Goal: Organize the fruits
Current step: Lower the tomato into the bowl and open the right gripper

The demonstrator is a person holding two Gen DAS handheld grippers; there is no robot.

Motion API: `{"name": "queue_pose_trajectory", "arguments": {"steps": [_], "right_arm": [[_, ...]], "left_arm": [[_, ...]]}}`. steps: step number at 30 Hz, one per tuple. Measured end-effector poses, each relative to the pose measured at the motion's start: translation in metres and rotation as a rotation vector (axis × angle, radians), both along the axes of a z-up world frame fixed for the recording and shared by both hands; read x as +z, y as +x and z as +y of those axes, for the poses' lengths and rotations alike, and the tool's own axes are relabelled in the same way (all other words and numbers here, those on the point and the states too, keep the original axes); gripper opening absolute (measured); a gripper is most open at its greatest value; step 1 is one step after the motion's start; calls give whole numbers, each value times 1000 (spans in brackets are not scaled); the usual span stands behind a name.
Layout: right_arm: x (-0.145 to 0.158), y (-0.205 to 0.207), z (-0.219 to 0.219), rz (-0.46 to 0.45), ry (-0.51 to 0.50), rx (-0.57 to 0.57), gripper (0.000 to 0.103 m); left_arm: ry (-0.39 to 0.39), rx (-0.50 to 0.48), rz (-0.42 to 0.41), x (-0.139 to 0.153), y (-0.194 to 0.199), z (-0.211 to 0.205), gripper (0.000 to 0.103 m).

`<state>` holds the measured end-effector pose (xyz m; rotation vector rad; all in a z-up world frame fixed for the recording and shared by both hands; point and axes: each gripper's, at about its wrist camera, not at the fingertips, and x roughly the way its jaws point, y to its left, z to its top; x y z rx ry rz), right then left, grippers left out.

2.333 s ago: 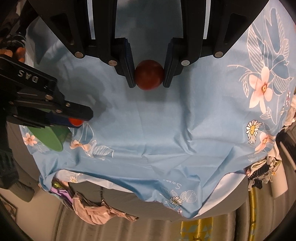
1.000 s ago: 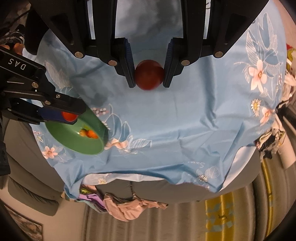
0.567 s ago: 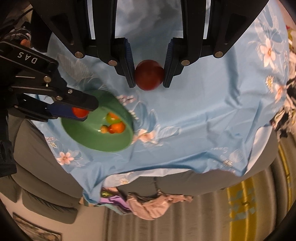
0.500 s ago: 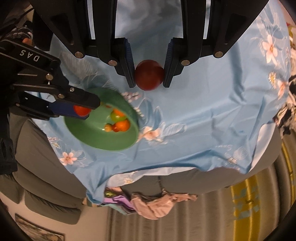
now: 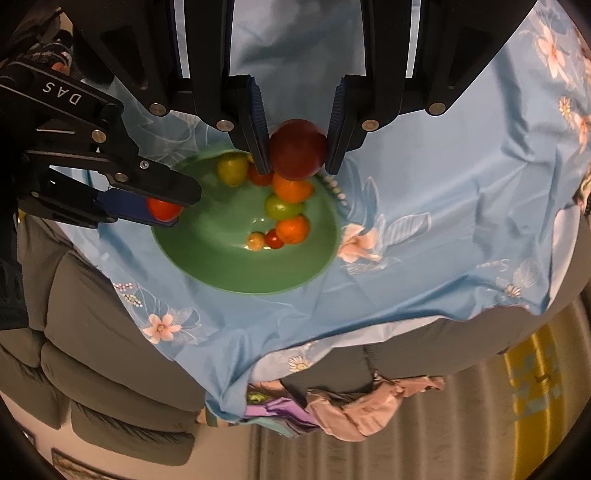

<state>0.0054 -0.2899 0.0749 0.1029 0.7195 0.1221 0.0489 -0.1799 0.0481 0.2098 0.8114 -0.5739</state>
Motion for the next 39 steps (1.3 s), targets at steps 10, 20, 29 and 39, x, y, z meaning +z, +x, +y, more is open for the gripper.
{"name": "queue_pose_trajectory", "arguments": {"steps": [10,20,29,39], "right_arm": [[-7,5,-27,6,23,-55,32],[-16,15,-38,17,30,-79,32],[-19,22,-49,24,33,-95,32],[-25,32,-53,61,17,-111,32]], "left_arm": [[27,-54,0,-4,14,-32,30],[60,-71,23,-16,31,-51,30],[87,-85,33,-24,40,-63,30],[123,-86,42,-33,49,-70,30]]}}
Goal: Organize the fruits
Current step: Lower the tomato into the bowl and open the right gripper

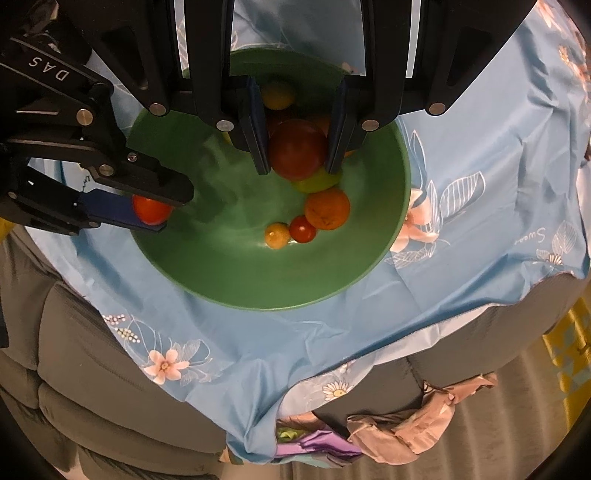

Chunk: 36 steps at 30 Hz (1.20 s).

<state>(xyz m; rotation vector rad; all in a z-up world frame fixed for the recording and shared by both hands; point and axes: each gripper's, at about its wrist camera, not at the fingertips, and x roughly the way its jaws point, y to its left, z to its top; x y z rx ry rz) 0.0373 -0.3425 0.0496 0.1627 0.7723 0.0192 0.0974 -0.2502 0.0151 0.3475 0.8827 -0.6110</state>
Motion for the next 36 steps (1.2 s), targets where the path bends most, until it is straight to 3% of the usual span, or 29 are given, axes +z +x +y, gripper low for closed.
{"name": "queue_pose_trajectory", "arguments": {"steps": [36], "right_arm": [[-11,16,4,64,-51,18,32]], "left_arm": [[92,12,52,-20,14,-6,30]]}}
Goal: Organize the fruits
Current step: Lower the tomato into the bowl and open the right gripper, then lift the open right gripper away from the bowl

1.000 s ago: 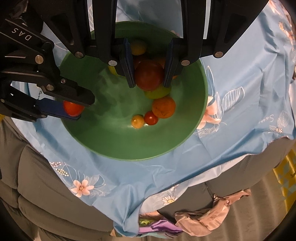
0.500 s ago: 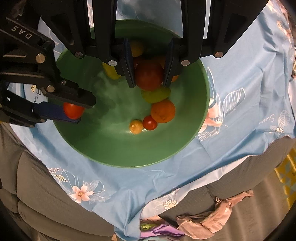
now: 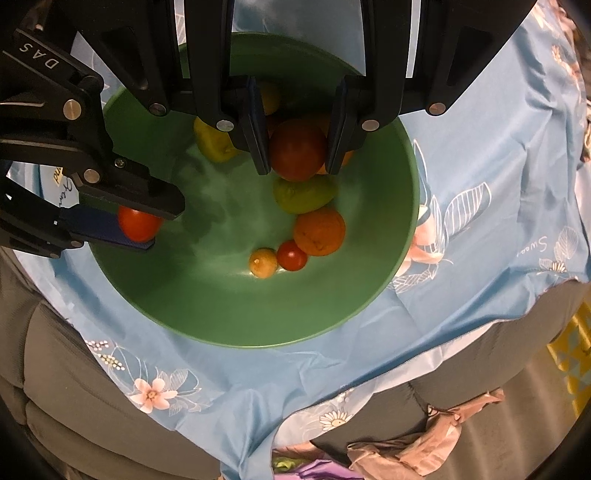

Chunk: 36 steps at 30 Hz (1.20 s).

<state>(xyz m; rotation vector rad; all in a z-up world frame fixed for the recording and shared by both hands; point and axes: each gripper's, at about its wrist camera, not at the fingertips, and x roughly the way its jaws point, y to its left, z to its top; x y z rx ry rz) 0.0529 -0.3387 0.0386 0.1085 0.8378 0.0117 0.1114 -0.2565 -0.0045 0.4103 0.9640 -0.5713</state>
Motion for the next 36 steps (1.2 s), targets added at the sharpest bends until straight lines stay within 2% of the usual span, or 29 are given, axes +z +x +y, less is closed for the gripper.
{"name": "queue_pose_trajectory", "arguments": {"steps": [17,18,20,25,27,28,30,32,34,36], "right_arm": [[4,-2,1,-4,-7,-5,35],[4,-3,1,-4,-6,-7,37],[6,-5,0,-5,-4,-16,43],[12,-13,-2,-17,-4,-27,48],[15,-15,-2,-20,-6,-31,50],[17,-17,-2,-21,-9,-34,54],[23,-22,-1,-29,-17,-40,62],[30,-26,-1,-29,-31,-56,80],[38,-30,-1,-25,-38,-72,87],[44,-32,-3,-21,-38,-81,89]], "left_arm": [[-5,18,-7,6,-1,3,31],[-6,19,-10,8,-2,3,33],[-8,30,-23,11,-4,5,50],[-9,49,-42,18,-9,13,58],[4,67,-61,22,-11,15,69],[6,73,-68,24,-12,16,73],[-1,86,-74,30,-15,20,75],[-2,91,-61,33,-18,21,75],[-17,98,-49,38,-21,25,75],[-35,115,-30,44,-22,29,75]]}}
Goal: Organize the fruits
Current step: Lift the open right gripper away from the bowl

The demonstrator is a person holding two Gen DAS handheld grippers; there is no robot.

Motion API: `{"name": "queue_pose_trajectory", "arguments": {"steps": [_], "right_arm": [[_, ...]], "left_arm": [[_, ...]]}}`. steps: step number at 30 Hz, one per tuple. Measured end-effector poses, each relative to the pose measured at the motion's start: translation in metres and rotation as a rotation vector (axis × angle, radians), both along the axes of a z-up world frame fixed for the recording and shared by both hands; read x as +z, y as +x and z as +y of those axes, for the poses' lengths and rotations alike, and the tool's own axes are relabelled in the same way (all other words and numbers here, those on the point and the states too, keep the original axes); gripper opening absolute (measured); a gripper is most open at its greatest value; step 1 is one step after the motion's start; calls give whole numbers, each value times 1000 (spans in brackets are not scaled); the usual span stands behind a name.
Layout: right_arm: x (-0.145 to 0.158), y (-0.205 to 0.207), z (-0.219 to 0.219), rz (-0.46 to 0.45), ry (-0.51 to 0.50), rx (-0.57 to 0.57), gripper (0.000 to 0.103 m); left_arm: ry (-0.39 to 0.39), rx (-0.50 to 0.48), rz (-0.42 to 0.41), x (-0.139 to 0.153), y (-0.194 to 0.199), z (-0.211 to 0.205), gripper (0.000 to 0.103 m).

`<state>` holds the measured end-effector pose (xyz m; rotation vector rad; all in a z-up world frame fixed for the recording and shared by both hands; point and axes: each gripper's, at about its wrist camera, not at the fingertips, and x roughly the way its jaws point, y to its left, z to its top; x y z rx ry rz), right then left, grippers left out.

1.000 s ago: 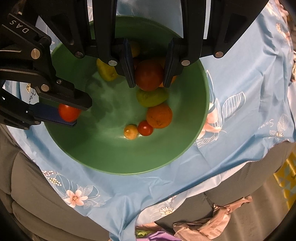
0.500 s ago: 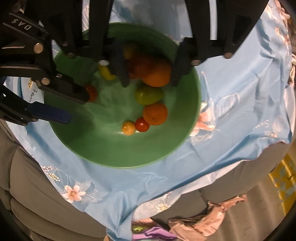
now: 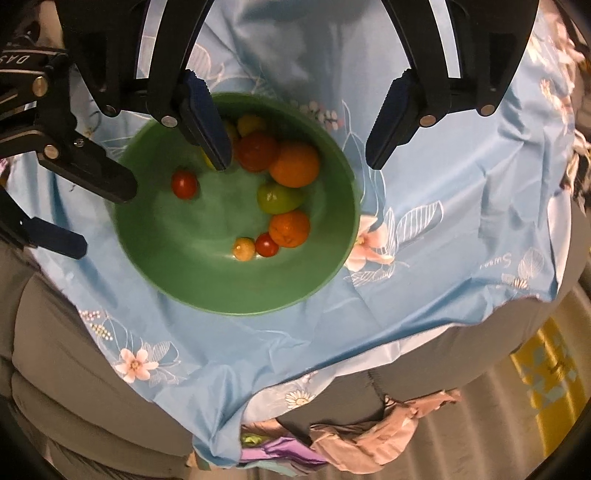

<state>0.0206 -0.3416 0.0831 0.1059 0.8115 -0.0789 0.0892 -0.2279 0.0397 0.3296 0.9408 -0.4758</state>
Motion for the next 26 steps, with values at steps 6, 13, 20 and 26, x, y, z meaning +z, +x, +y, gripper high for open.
{"name": "queue_pose_trajectory", "arguments": {"steps": [6,13,20,26], "right_arm": [[23,-12,6,13,-51,8,92],[50,-25,13,-24,-71,29,92],[60,-31,22,-41,-84,47,92],[63,-34,26,-50,-87,53,92]], "left_arm": [[-62,0,-1,29,-10,8,75],[-47,-7,-75,56,-24,11,75],[-31,3,-109,64,-31,13,75],[-43,14,-128,70,-36,17,75]]}}
